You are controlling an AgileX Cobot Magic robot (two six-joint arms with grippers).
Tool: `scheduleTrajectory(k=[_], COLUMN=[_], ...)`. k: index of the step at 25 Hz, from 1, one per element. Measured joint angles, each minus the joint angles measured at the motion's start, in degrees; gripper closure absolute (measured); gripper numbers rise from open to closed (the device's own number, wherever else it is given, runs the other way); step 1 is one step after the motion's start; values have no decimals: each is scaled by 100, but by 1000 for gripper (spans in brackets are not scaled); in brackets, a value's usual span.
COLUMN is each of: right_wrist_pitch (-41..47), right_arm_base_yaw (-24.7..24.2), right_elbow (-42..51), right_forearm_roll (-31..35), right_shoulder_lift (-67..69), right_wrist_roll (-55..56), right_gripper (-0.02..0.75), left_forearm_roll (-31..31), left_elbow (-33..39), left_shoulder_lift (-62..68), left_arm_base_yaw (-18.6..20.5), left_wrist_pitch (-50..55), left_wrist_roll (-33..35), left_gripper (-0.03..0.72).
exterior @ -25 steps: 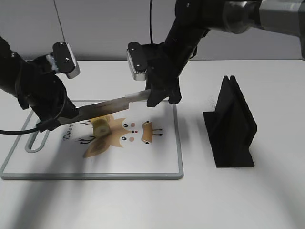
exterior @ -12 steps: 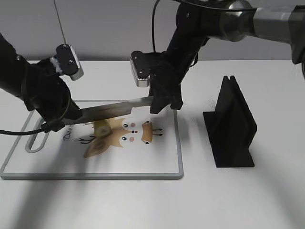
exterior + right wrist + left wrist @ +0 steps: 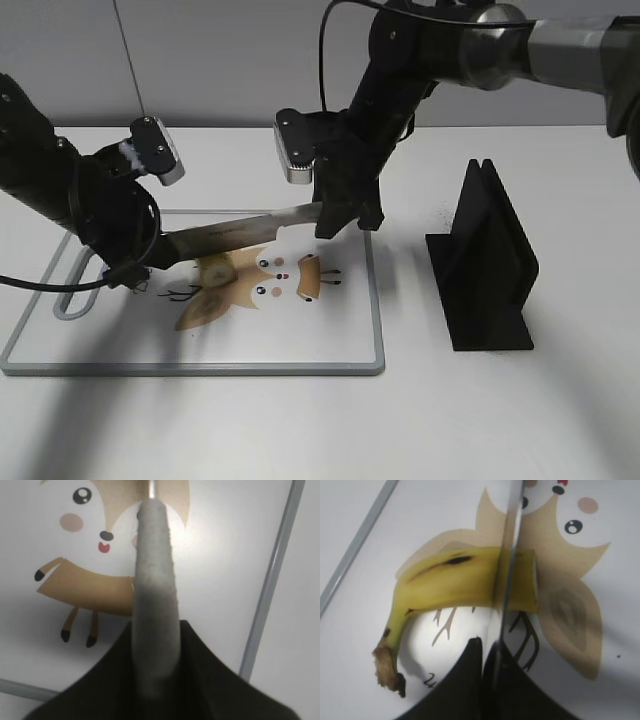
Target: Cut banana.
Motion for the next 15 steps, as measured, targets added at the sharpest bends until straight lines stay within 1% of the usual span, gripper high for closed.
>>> scheduleTrajectory(k=[5,10,15], right_wrist_pitch=[-32,-143,-148], right_arm_base_yaw=[0,7,1], right_elbow=[-17,-12,-16], right_forearm_roll=[99,197,233], right_shoulder_lift=[142,328,341], right_wrist_roll=[-17,-31,-42], right_gripper=[566,566,565], left_forearm_roll=[-218,-293,-303], left_elbow=[-10,-27,-46], left_shoulder_lift=[164,481,509], left_arm_base_yaw=[122,212,224], left_wrist_pitch=[34,105,153], left_wrist_roll=[39,96,109], left_gripper=[675,671,670])
